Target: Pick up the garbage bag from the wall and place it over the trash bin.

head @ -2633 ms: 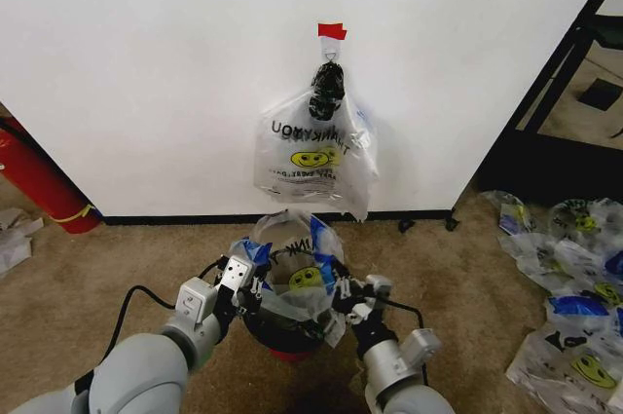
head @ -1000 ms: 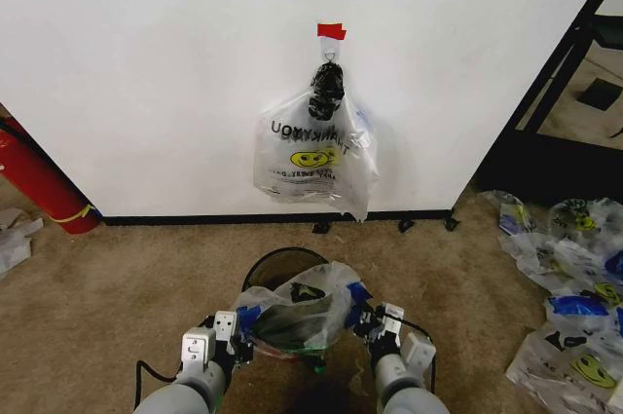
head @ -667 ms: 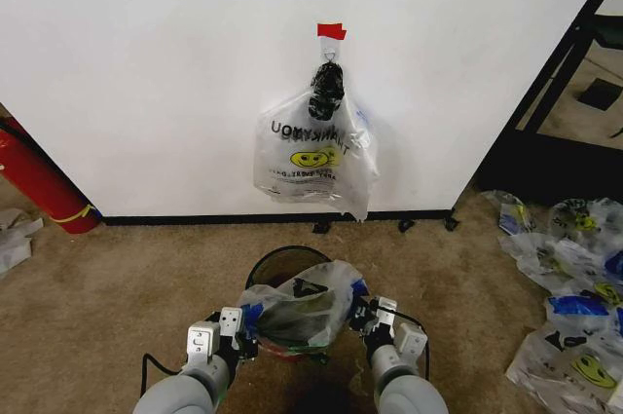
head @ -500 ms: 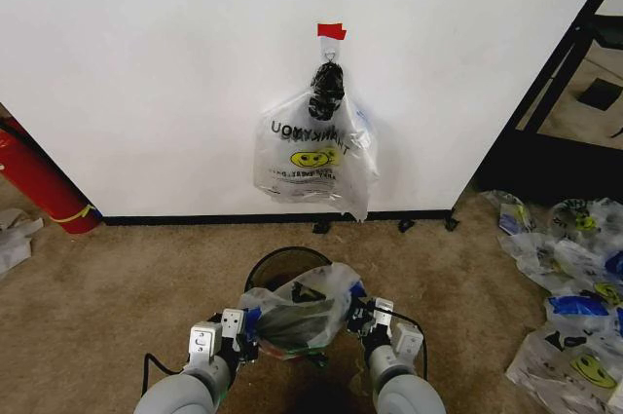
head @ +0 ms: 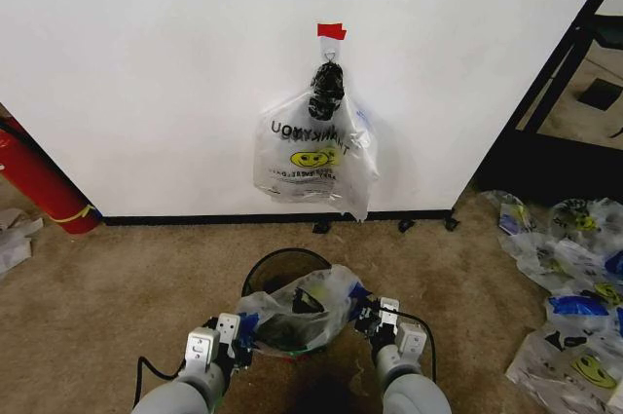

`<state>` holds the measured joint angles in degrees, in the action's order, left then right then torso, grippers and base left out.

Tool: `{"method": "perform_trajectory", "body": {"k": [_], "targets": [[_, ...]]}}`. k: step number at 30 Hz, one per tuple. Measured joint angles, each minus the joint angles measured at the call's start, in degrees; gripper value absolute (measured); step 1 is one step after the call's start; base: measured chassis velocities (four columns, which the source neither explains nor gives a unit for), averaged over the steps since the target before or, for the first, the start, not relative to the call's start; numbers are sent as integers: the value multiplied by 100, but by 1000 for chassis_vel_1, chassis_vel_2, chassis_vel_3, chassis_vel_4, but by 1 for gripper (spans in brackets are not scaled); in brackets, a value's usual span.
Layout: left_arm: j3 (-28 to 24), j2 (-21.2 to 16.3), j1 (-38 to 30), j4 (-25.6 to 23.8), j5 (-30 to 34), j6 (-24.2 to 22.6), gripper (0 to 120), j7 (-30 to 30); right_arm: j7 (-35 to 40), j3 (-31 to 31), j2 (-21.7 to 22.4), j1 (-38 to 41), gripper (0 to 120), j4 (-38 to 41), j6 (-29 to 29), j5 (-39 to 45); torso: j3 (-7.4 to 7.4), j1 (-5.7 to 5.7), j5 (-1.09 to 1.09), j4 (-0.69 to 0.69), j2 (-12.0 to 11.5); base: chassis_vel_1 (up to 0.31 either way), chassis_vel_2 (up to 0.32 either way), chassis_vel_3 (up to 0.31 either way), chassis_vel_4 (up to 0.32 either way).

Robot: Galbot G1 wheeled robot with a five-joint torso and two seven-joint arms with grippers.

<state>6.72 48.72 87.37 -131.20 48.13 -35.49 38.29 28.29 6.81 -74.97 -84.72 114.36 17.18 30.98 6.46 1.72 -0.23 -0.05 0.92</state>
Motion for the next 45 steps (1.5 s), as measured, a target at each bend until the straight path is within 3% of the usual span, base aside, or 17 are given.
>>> {"method": "perform_trajectory", "body": {"k": [8, 12, 18, 20, 24, 33, 38, 45], "targets": [[16, 31, -43, 8, -47, 6, 0, 2, -54, 66, 36, -36, 0, 14, -103, -50, 0, 0, -1, -1, 0, 0, 0, 0, 0], [75, 12, 212, -213, -235, -62, 13, 7, -196, 73, 94, -224, 3, 129, -296, -344, 0, 0, 0, -1, 0, 0, 0, 0, 0], [241, 35, 828, -757, -790, -71, 39, 17, -359, 129, 262, -627, 30, 395, -680, -861, 0, 0, 0, 0, 0, 0, 0, 0, 0], [253, 46, 897, -818, -893, -64, 40, 17, -365, 148, 282, -673, 31, 426, -716, -881, 0, 0, 1, 0, 0, 0, 0, 0, 0], [300, 109, 1228, -1143, -1160, -38, 58, 15, -437, 260, 417, -1018, 50, 645, -893, -904, 0, 0, 0, 0, 0, 0, 0, 0, 0], [326, 140, 1826, -1226, -1402, -63, 91, 2, -731, 327, 616, -1558, 81, 1015, -1195, -1194, 0, 0, 0, 0, 0, 0, 0, 0, 0], [441, 115, 2008, -1227, -1405, -99, 100, 12, -836, 369, 684, -1743, 97, 1179, -1351, -1350, 0, 0, 0, 0, 0, 0, 0, 0, 0], [646, 72, 2211, -1220, -1376, -103, 100, 123, -1148, 520, 782, -2039, 100, 1280, -1874, -1772, 0, 0, 0, 0, 0, 0, 0, 0, 0]]}}
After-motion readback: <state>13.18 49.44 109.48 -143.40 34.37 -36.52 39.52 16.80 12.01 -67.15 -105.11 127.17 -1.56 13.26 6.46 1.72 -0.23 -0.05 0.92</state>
